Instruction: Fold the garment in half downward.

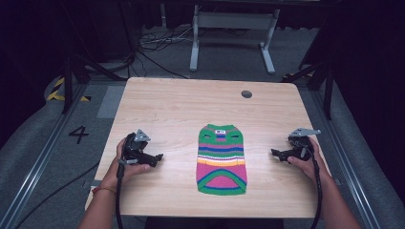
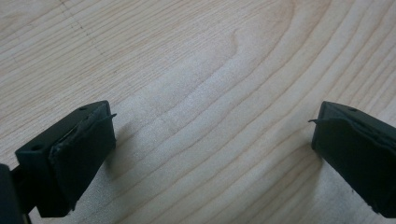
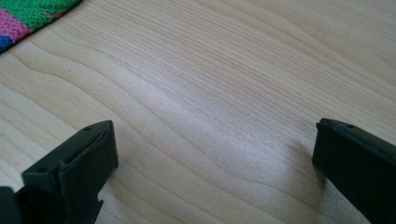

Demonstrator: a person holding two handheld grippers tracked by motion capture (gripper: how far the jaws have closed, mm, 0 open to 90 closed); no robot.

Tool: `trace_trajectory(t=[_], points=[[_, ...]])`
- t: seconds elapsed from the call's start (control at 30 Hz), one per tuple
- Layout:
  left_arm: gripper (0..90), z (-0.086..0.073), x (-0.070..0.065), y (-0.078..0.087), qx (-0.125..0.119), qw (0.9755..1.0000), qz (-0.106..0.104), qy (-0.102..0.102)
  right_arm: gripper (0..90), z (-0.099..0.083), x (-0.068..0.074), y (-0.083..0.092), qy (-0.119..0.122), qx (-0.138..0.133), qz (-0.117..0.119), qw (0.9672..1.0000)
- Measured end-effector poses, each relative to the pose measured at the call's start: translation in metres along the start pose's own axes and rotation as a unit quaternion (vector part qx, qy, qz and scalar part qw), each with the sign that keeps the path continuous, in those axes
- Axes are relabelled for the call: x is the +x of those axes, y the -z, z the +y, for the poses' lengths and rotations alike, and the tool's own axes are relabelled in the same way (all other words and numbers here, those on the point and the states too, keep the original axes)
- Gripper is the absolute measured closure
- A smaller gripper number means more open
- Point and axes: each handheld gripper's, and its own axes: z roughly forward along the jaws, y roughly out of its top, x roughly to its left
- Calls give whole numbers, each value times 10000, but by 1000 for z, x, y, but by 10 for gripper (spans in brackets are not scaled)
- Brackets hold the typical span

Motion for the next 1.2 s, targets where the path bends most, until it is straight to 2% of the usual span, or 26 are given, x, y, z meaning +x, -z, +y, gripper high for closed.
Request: trace_trajectory(t=[0.3, 0.5, 0.6, 0.67, 0.7, 0.73, 0.8, 0.83, 0.87, 0.93, 1.0, 1.1, 1.13, 1.2], points=[[0, 0, 0, 0, -1, 10000, 16, -24, 3, 0, 1, 0, -57, 4, -70, 10000], [7, 0, -2, 1, -6, 10000, 76, 44, 3, 1, 1, 0, -59, 45, -79, 9999], [62, 0, -2, 3, 5, 10000, 35, 7, 3, 2, 1, 1, -9, 139, -20, 9999], [128, 1, -1, 5, 0, 9999, 34, 98, 8, 4, 0, 1, 28, 233, 18, 9997], [156, 2, 1, 6, 14, 10000, 12, 60, 25, 4, 1, 2, 44, 246, 31, 9997], [164, 3, 2, 6, 36, 10000, -34, 31, 85, 5, 0, 3, 69, 238, 89, 9997], [180, 6, 6, 5, 40, 9999, -144, 74, 372, 8, -1, 8, 72, 162, 171, 9997], [208, 8, 8, 5, 61, 9998, -165, 72, 363, 9, -2, 10, 54, 118, 286, 9995], [237, 10, 10, 5, 78, 9998, -203, 37, 314, 12, -1, 12, -15, 45, 325, 9995], [241, 17, 12, 6, 76, 9998, -191, -10, 373, 16, 1, 12, 75, 8, 278, 9996], [253, 26, 14, 6, 34, 9998, -215, -36, 388, 22, 3, 9, 105, 99, 405, 9991], [261, 38, 15, 4, 33, 9997, -206, -140, 405, 28, 6, 6, 163, 162, 363, 9991], [278, 44, 14, 1, 33, 9995, -268, -155, 441, 38, 10, 4, 196, 89, 498, 9985], [286, 56, 12, -5, -10, 9991, -322, -258, 455, 43, 12, 1, 178, 28, 538, 9984]])
